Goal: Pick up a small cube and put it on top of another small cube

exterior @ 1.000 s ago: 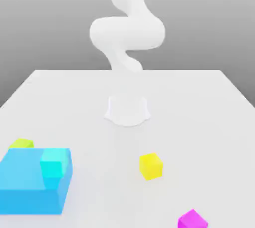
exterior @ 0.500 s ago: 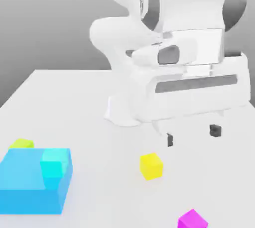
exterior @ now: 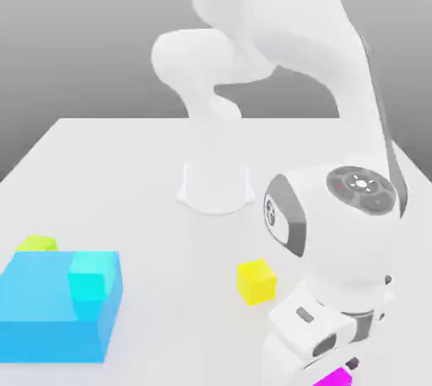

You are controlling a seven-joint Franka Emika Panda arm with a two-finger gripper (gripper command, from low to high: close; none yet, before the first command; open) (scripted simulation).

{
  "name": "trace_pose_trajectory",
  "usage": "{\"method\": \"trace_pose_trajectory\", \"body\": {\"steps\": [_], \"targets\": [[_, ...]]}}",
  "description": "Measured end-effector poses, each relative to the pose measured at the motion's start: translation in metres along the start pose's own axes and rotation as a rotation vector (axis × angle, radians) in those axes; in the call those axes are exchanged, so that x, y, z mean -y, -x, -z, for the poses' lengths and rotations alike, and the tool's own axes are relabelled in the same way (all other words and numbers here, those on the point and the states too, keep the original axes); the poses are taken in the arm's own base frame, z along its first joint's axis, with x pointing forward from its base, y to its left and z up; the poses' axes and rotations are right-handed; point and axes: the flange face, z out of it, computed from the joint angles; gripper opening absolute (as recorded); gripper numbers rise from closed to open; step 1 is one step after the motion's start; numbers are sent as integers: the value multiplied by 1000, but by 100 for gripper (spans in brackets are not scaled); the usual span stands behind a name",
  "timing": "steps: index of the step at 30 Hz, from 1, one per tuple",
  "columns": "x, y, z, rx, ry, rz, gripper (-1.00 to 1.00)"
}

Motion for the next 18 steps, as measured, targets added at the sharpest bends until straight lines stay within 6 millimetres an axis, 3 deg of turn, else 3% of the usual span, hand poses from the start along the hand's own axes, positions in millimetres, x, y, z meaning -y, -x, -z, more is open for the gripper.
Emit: {"method": "trace_pose_trajectory", "body": {"steps": [5, 9, 10, 16, 18], "targets": [[0, 0, 0, 1, 0, 0, -100], [0, 0, 48, 1, 0, 0, -100], [-10, -3, 61, -1, 3, -30, -100], [-145, -20, 126, -11, 23, -434, -100], [-206, -16, 145, -12, 24, -609, -100]]}}
